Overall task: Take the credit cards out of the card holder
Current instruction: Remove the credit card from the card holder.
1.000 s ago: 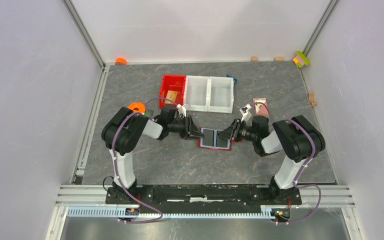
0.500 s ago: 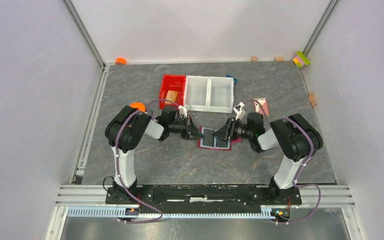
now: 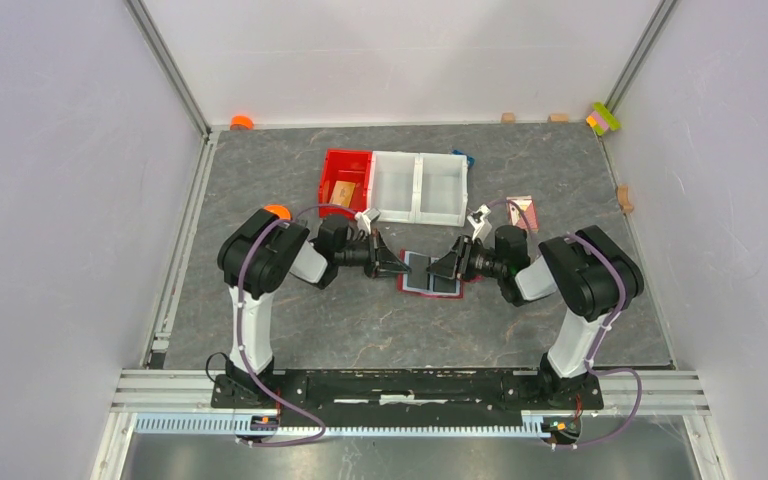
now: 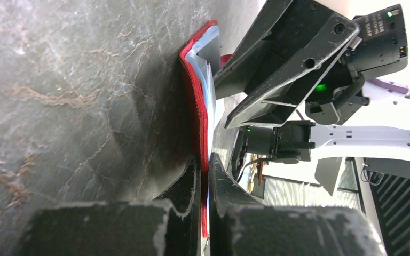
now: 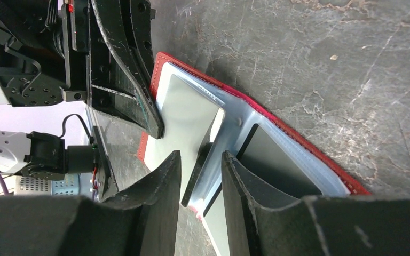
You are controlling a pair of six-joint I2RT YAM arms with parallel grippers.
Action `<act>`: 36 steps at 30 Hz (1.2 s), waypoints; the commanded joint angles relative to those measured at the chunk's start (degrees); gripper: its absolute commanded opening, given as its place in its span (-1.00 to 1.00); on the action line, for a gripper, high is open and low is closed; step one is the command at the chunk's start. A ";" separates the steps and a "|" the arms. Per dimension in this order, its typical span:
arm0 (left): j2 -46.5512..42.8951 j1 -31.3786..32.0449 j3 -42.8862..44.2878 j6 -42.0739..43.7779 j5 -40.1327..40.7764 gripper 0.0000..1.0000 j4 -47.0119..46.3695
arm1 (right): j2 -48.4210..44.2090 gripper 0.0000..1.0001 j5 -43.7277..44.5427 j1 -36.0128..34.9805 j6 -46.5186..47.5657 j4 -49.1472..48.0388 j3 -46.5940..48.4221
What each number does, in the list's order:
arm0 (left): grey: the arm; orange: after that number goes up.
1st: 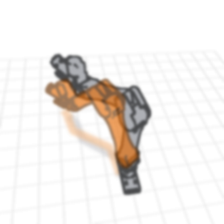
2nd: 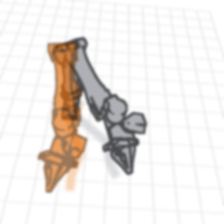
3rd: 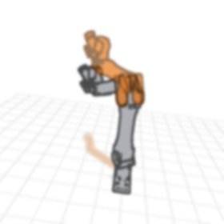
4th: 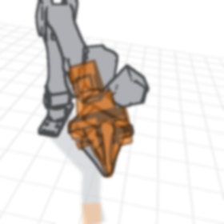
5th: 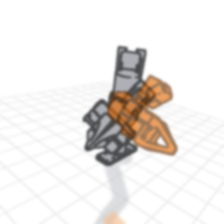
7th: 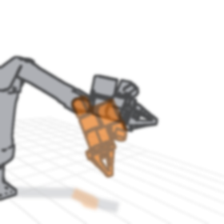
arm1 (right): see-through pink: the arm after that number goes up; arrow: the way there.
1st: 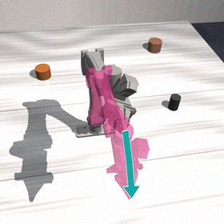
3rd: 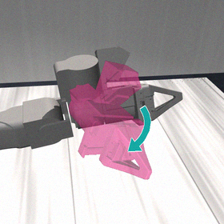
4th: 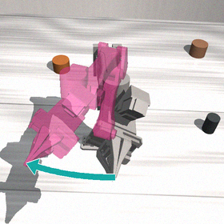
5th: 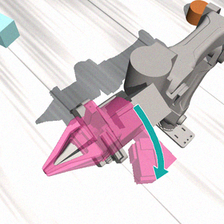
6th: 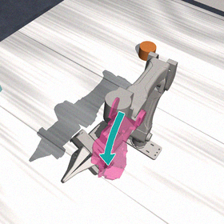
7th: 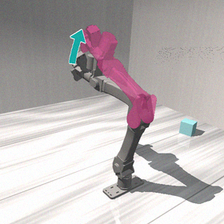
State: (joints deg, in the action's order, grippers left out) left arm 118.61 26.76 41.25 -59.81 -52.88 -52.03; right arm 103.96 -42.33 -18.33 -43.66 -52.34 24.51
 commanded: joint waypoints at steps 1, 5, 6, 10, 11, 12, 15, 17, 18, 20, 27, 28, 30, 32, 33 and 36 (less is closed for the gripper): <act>1.42 -0.72 -0.10 -6.53 -1.97 -0.96 -11.91 | 1.50 -0.21 -1.56 -0.17 -2.03 -3.75 -1.10; 3.35 -0.70 0.06 -10.10 -2.75 -0.96 -16.87 | 2.61 -0.21 -3.60 -0.30 -5.94 -10.96 -2.05; 3.53 -0.63 0.25 -10.00 -2.75 -0.95 -16.60 | 2.74 -0.22 -4.02 -0.34 -6.87 -12.72 -2.27; 2.36 -0.66 0.80 -5.98 -2.09 -0.95 -9.71 | 2.74 -0.36 -4.89 -0.64 -8.38 -15.83 -2.54; 1.56 -0.64 0.88 -4.41 -1.70 -0.96 -7.58 | 2.57 -0.40 -4.89 -0.66 -8.52 -16.19 -2.69; 0.83 -0.58 0.99 -2.51 -1.14 -0.95 -4.73 | 2.48 -0.44 -4.92 -0.66 -8.70 -16.74 -2.86; -0.91 -0.66 1.33 1.50 0.15 -0.96 1.20 | 2.30 -0.57 -5.09 -0.66 -9.20 -18.35 -3.12; -0.92 -0.63 1.66 2.58 0.66 -0.96 3.35 | 2.46 -0.59 -5.43 -0.60 -10.24 -20.39 -3.48; -0.87 -0.65 1.80 2.93 0.74 -0.96 4.21 | 2.60 -0.62 -5.55 -0.61 -10.72 -21.30 -3.57; -0.84 -0.63 1.82 3.03 0.84 -0.96 4.35 | 2.80 -0.66 -5.79 -0.65 -11.33 -22.22 -3.58; -1.07 -0.64 2.16 3.82 0.94 -0.94 5.62 | 2.83 -0.92 -5.84 -0.65 -11.59 -22.51 -3.49; -1.11 -0.65 2.19 3.83 0.85 -0.92 5.65 | 2.85 -0.99 -5.76 -0.64 -11.18 -21.74 -3.30; -1.37 -0.69 2.08 3.99 0.77 -0.87 5.66 | 2.54 -1.00 -5.20 -0.49 -10.35 -19.93 -3.24; -1.71 -0.90 1.90 4.17 0.76 -0.82 5.80 | 2.11 -1.00 -4.58 -0.23 -9.10 -18.00 -3.24; -1.82 -0.99 1.79 4.20 0.72 -0.81 5.68 | 1.86 -1.00 -4.18 0.02 -8.59 -16.77 -3.24; -2.15 -1.51 1.27 4.05 0.85 -0.84 5.13 | 1.82 -1.00 -3.30 0.97 -8.02 -15.32 -3.65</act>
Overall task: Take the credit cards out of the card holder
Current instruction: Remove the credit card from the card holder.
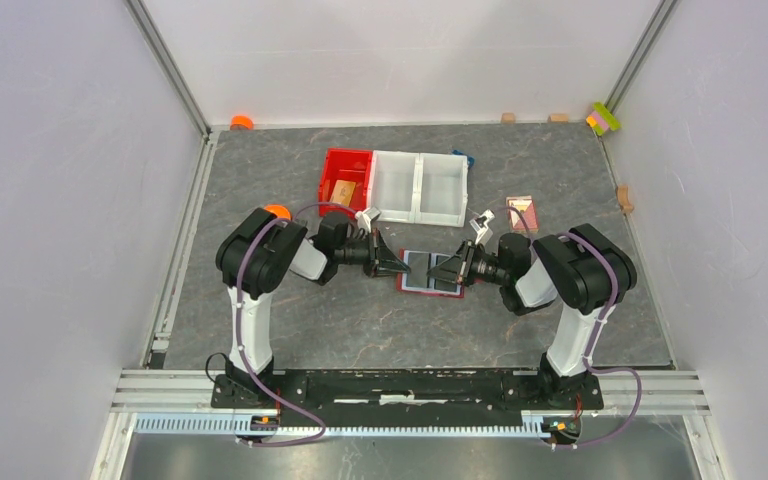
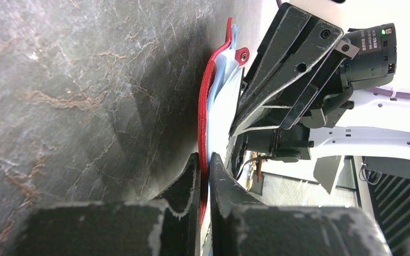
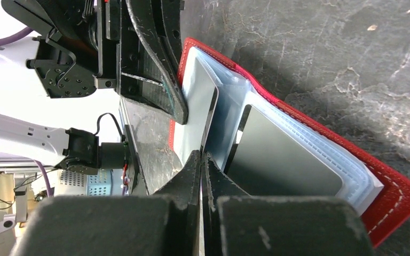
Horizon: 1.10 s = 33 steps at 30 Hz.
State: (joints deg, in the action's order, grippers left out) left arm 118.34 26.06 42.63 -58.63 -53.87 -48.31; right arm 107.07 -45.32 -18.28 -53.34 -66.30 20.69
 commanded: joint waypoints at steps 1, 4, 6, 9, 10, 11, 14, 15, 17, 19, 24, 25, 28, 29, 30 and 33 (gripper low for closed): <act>-1.89 -1.08 -0.31 2.70 1.84 -0.86 1.05 | -1.25 -1.00 -0.22 1.17 1.53 -1.37 -0.01; -2.05 -1.67 -0.89 2.03 1.82 -0.92 -0.23 | -1.34 -1.00 0.14 2.00 1.40 -1.37 -0.50; -2.13 -1.94 -1.14 2.03 1.92 -0.93 -0.28 | -1.52 -1.00 0.23 2.35 1.40 -1.29 -0.71; -2.46 -2.25 -1.41 2.20 2.10 -0.93 -0.07 | -1.98 -1.00 0.48 2.88 1.81 -0.56 -0.87; -2.46 -2.41 -1.41 2.36 2.18 -0.93 0.16 | -2.11 -1.00 0.58 3.00 2.08 -0.14 -0.91; -2.55 -2.37 -1.40 2.53 2.26 -0.93 0.51 | -2.25 -1.00 0.66 3.13 2.25 0.16 -0.93; -2.59 -2.45 -1.17 3.31 2.54 -0.93 1.76 | -2.52 -1.00 0.76 3.36 2.43 0.28 -1.08; -2.68 -2.43 -1.13 3.56 2.62 -0.92 2.13 | -2.61 -1.00 0.76 3.34 2.45 0.33 -1.08; -2.65 -2.41 -1.03 3.70 2.63 -0.91 2.43 | -2.31 -0.99 0.60 3.30 2.29 0.05 -1.04; -2.46 -2.41 -0.97 3.72 2.51 -0.92 2.32 | -1.87 -0.76 0.17 3.03 2.11 -0.22 -0.76; -0.31 -1.43 -1.23 -2.13 -0.05 -0.95 -6.79 | -0.83 -0.27 -0.47 0.78 2.90 1.77 1.09; 0.26 -1.23 -1.31 -3.52 -0.47 -0.96 -8.92 | -0.66 -0.25 -0.44 0.50 3.11 2.25 1.33; 0.73 -0.59 -1.19 -5.24 -1.31 -0.96 -11.57 | -0.05 -0.23 -0.34 0.35 3.10 2.43 1.64; 0.75 -0.30 -1.02 -5.17 -1.55 -0.96 -11.43 | 0.17 -0.22 -0.38 0.30 3.00 2.21 1.64; 0.62 0.14 -0.72 -4.94 -1.59 -0.95 -10.93 | 0.44 -0.23 -0.46 0.32 2.85 1.77 1.71; 0.48 0.82 -0.02 -3.67 -1.59 -0.95 -8.60 | 1.40 -0.22 -0.96 0.29 1.21 -1.06 1.53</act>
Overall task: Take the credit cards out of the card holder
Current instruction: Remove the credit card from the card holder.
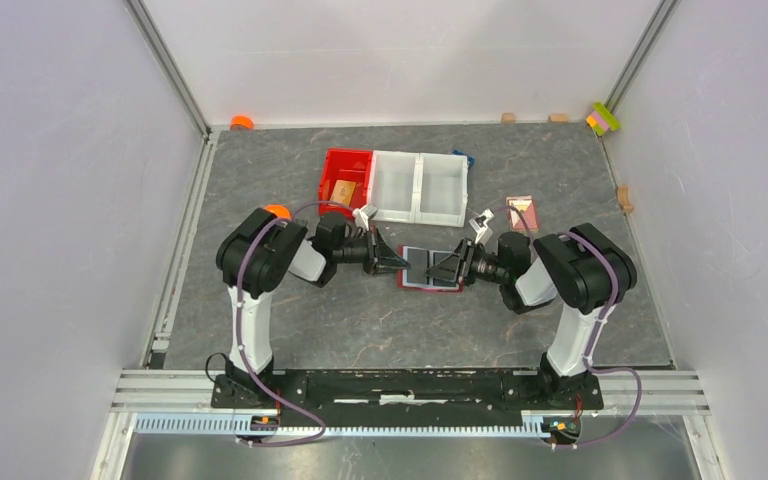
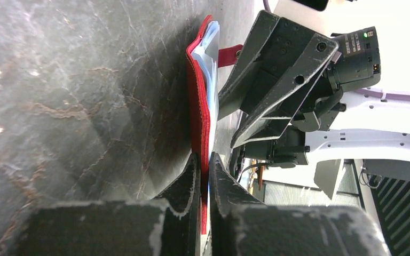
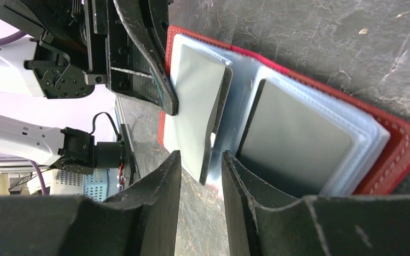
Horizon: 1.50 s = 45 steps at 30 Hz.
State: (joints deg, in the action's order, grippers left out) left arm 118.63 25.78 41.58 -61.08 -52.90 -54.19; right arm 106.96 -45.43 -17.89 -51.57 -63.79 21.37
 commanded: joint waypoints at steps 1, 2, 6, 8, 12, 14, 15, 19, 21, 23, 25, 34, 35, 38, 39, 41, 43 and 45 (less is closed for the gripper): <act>0.07 1.17 1.13 -0.89 -2.55 -0.95 -2.31 | 1.88 -0.23 -1.17 -0.06 -1.70 -5.62 0.62; -0.08 1.20 1.05 -0.54 -2.47 -0.96 -1.89 | 2.09 -0.24 -1.54 -0.13 -2.74 -7.50 0.29; -1.17 1.16 1.51 2.55 -1.45 -0.91 2.89 | 2.55 -0.49 -2.29 -0.12 -5.53 -12.83 -0.35; -1.76 1.17 1.74 4.47 -0.81 -0.83 5.91 | 2.55 -0.67 -2.47 -0.12 -6.02 -13.73 -0.37; -2.35 1.04 1.97 6.12 -0.03 -0.70 8.37 | 2.43 -0.68 -2.43 0.02 -6.71 -15.22 -0.79; -2.36 0.96 1.95 6.15 -0.02 -0.64 8.48 | 2.51 -0.68 -2.38 0.18 -6.71 -15.21 -0.84; -2.35 0.99 1.92 6.15 -0.01 -0.61 8.47 | 2.55 -0.68 -2.38 0.22 -6.79 -15.29 -0.89; -2.29 0.77 1.95 6.15 0.08 -0.56 8.51 | 2.39 -0.78 -2.30 0.51 -6.86 -15.25 -1.03; -2.18 0.68 1.92 6.15 -0.03 -0.54 8.55 | 2.37 -0.88 -2.21 0.60 -6.81 -15.18 -1.13; -2.19 0.63 1.86 6.15 -0.01 -0.54 8.56 | 2.33 -0.91 -2.22 0.75 -6.72 -15.11 -1.19; -2.29 0.43 1.81 6.15 -0.03 -0.54 8.56 | 2.22 -0.93 -2.13 0.98 -6.55 -14.73 -1.24; -2.49 -0.12 1.33 5.98 0.08 -0.71 8.13 | 1.08 -0.99 -1.02 1.87 -3.86 -9.61 -1.33; -2.49 -0.07 1.31 5.97 0.08 -0.75 8.07 | 1.12 -0.99 -0.93 1.98 -3.72 -9.29 -1.33; -2.47 -0.11 1.31 5.97 0.04 -0.82 8.09 | 1.04 -1.00 -0.65 2.40 -3.15 -8.09 -1.37; -2.44 -0.12 1.39 5.97 0.08 -0.83 8.09 | 0.97 -1.00 -0.63 2.43 -3.05 -8.02 -1.40; -2.42 -0.11 1.40 5.97 0.08 -0.84 8.22 | 0.88 -0.98 -0.75 2.43 -2.93 -7.97 -1.41; -2.35 -0.02 1.48 5.97 -0.05 -0.85 8.22 | 0.87 -0.87 -0.97 2.38 -2.84 -8.29 -1.34; -2.35 0.21 1.63 6.28 0.03 -0.86 8.63 | 0.95 -0.67 -1.32 1.97 -2.79 -8.57 -1.24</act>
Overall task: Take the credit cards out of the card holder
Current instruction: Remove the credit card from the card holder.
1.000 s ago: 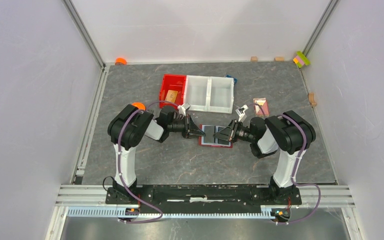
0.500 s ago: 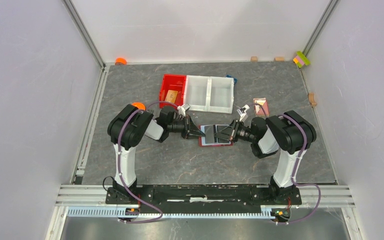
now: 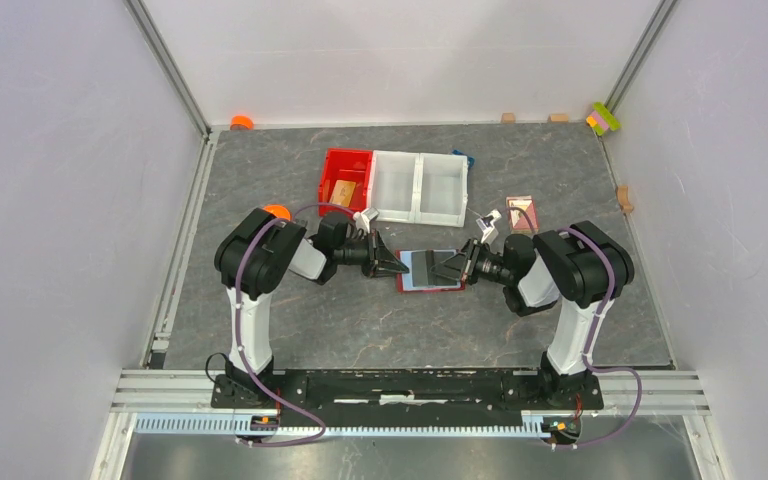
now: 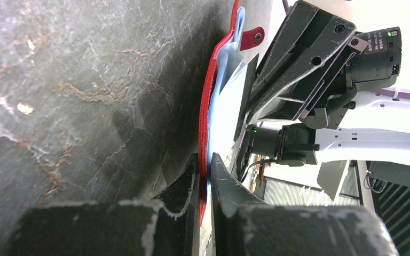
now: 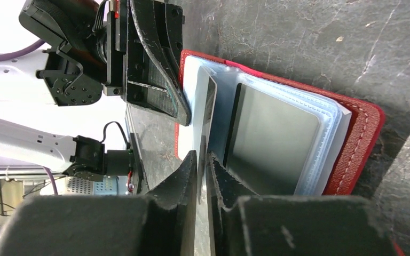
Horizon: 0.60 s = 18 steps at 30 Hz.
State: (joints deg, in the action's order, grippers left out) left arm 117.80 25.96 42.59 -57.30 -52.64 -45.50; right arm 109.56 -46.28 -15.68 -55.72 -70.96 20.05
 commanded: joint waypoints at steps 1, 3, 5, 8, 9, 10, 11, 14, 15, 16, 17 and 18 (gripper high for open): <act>-1.51 0.12 0.74 2.73 -0.18 -0.88 0.35 | -1.55 -0.62 -0.56 -0.51 1.60 -1.10 0.37; -1.43 0.45 1.12 3.13 -0.18 -0.90 1.13 | -1.45 -0.56 -0.65 -1.17 2.62 0.75 1.15; -1.48 0.76 1.48 3.82 -0.10 -0.91 2.31 | -1.52 -0.53 -0.40 -1.72 3.71 2.60 1.72; -1.79 0.79 1.77 5.06 0.41 -0.92 4.42 | -1.45 -0.59 -0.14 -1.89 4.39 4.10 2.12; -1.87 0.80 1.93 5.75 0.65 -0.93 5.40 | -1.46 -0.65 -0.12 -1.89 4.59 4.44 2.16; -2.08 0.86 2.05 6.08 0.77 -0.93 5.97 | -1.41 -0.70 -0.04 -1.86 4.85 5.00 2.32; -2.06 0.85 2.06 6.36 0.87 -0.93 6.40 | -1.37 -0.78 -0.08 -1.86 5.02 5.52 2.45; -2.40 0.91 2.15 6.87 1.02 -0.95 7.16 | -2.13 -0.95 0.30 -1.61 6.23 7.15 2.53; -2.74 0.93 2.22 7.42 1.29 -0.96 8.00 | -2.80 -0.98 0.90 -1.27 7.12 8.58 2.45; -3.07 0.85 2.34 8.27 1.73 -0.96 9.30 | -3.82 -1.00 1.65 -0.96 8.49 10.30 2.33; -3.56 0.87 2.48 9.18 2.30 -0.96 11.06 | -4.70 -1.00 2.62 -0.78 9.94 12.84 2.40; -3.92 0.79 2.69 10.58 3.34 -0.96 12.80 | -5.69 -1.00 3.50 -0.60 11.80 15.04 2.51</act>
State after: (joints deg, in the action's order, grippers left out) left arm 117.34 26.50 43.55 -52.77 -51.96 -38.00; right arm 108.42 -45.80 -16.99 -50.41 -61.98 21.37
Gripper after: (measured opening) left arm 0.128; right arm 0.008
